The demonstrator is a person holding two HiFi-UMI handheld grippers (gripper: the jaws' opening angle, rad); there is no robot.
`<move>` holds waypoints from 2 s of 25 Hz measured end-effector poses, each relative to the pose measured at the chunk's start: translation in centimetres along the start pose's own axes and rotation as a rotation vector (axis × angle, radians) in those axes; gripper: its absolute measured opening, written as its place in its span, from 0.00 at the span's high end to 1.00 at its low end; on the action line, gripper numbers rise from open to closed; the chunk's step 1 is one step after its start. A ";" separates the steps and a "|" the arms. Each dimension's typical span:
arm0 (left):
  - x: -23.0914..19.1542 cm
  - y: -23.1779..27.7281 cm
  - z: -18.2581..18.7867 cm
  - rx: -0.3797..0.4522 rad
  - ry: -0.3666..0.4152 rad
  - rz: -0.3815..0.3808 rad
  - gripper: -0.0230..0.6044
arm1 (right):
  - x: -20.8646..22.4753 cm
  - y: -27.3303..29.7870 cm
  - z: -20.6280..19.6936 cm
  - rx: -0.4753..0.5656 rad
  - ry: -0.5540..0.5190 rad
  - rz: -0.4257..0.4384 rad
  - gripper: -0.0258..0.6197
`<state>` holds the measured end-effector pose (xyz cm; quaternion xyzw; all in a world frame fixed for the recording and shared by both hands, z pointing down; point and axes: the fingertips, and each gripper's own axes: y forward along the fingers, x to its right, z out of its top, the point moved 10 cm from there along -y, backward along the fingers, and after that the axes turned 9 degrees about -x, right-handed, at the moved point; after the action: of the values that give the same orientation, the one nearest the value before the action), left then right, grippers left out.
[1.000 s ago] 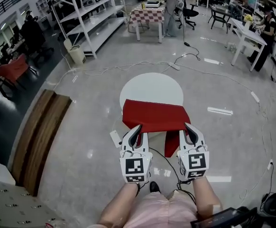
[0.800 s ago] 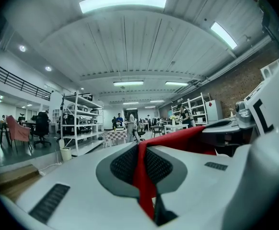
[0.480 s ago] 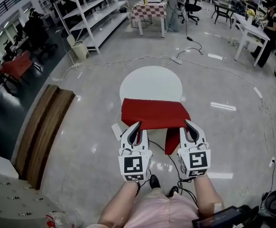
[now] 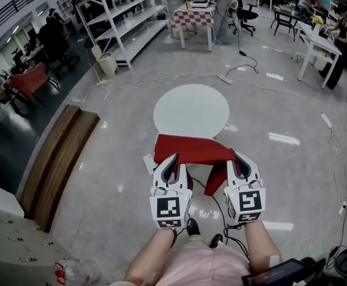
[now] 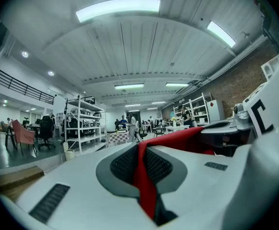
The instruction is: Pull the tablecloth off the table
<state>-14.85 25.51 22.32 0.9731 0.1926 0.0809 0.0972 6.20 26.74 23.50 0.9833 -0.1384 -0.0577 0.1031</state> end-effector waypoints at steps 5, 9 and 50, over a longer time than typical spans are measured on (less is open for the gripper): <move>0.7 -1.2 -0.4 0.019 0.005 0.029 0.90 | -0.2 -0.8 -0.5 0.027 -0.006 0.024 0.91; 0.8 -1.9 -1.2 0.014 -0.011 0.046 0.90 | -0.7 -1.2 -0.9 0.040 0.003 0.043 0.91; 0.7 -2.8 -0.3 0.076 -0.011 0.078 0.90 | -0.4 -1.6 0.4 0.077 0.013 0.086 0.91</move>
<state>-15.32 28.40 22.11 0.9833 0.1567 0.0718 0.0580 6.13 28.30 22.75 0.9800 -0.1821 -0.0414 0.0685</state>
